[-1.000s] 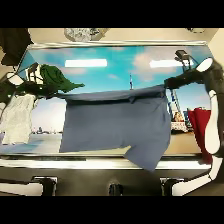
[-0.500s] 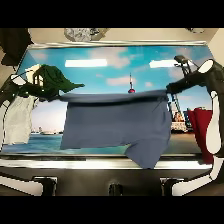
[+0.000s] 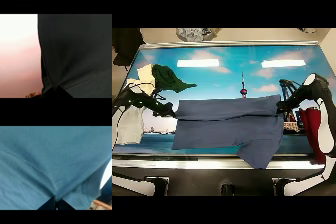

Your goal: Fold the shirts.

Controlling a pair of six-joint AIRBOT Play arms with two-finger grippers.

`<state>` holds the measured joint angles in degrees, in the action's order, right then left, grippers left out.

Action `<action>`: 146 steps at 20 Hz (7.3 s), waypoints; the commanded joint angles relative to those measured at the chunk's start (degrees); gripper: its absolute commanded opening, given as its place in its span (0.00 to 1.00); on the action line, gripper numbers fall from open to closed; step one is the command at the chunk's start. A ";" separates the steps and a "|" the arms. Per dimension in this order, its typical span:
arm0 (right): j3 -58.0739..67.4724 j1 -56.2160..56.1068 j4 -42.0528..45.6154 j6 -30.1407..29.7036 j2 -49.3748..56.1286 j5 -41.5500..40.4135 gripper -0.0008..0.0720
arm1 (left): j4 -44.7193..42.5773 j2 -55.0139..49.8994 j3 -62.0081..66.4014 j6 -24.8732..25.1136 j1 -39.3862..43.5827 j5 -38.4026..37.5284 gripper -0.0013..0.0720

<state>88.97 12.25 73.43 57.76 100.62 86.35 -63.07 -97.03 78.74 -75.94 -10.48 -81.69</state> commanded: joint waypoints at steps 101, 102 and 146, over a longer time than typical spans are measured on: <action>-1.97 7.41 -25.33 -1.40 11.10 -7.56 0.97 | 1.60 18.25 11.34 -8.09 16.72 10.23 0.86; -1.90 5.99 -25.42 -1.40 10.93 -8.00 0.74 | 1.57 17.81 11.28 -8.09 18.73 10.69 0.86; -1.90 -35.71 -51.28 5.14 1.99 -29.57 1.00 | -1.07 31.78 21.16 -14.08 22.95 22.53 0.07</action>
<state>87.00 -18.96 30.00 64.53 96.60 61.73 -63.24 -70.81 99.90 -90.06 13.87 -58.65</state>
